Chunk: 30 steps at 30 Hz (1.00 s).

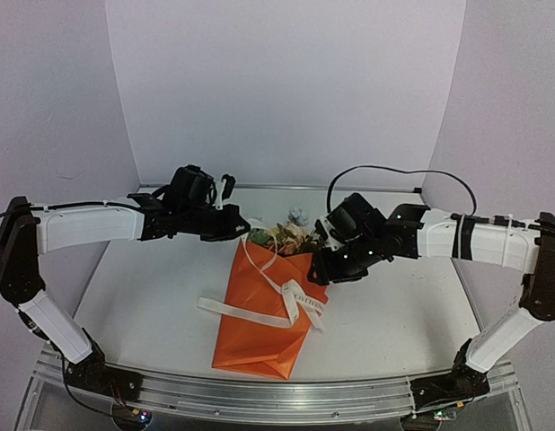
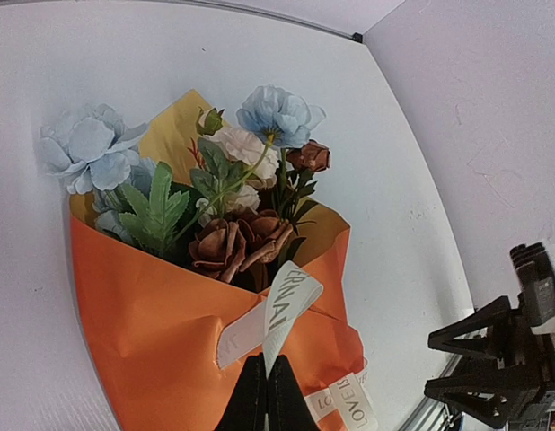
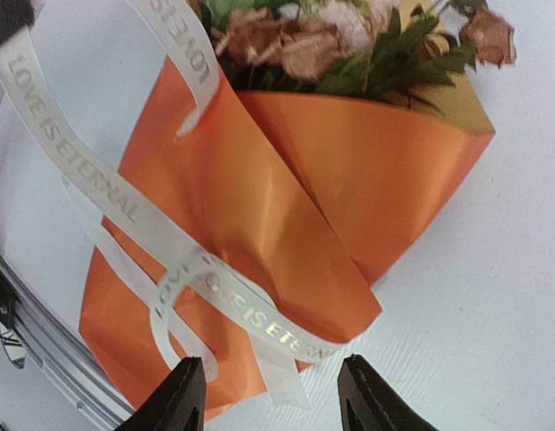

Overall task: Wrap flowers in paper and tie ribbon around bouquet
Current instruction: Cross the ribbon over the folded bouquet.

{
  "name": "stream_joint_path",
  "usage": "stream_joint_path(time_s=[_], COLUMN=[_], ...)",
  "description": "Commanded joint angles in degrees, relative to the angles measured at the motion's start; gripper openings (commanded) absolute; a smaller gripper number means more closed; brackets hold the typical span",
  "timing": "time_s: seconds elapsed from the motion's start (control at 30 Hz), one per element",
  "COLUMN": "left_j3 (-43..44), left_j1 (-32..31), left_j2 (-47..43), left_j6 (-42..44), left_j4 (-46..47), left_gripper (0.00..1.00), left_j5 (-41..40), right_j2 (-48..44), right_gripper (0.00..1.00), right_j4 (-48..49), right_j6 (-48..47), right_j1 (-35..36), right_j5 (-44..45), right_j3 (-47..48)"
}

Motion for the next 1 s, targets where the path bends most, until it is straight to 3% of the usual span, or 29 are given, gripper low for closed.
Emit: stream_joint_path(time_s=[0.0, 0.23, 0.63, 0.8, 0.97], left_j3=[0.5, 0.7, 1.8, 2.4, 2.7], left_j1=[0.0, 0.0, 0.0, 0.0, 0.0], left_j2=[0.1, 0.3, 0.7, 0.8, 1.1], left_j6=[-0.4, -0.5, -1.0, -1.0, -1.2], left_j4=[2.1, 1.9, 0.9, 0.4, 0.1], left_gripper=[0.0, 0.0, 0.0, 0.0, 0.0], left_j5=[0.0, 0.2, -0.1, -0.3, -0.2], right_j2=[-4.3, -4.9, 1.9, 1.9, -0.6], right_gripper=[0.56, 0.67, 0.68, 0.64, 0.51], right_j4=[5.0, 22.3, 36.4, 38.7, 38.5], right_j6=[4.1, 12.1, 16.3, 17.7, 18.8], right_j1=[1.7, 1.7, 1.7, 1.7, 1.5], right_j5=[-4.9, -13.2, -15.6, -15.2, -13.4], right_j3=[-9.2, -20.9, -26.4, -28.2, -29.7])
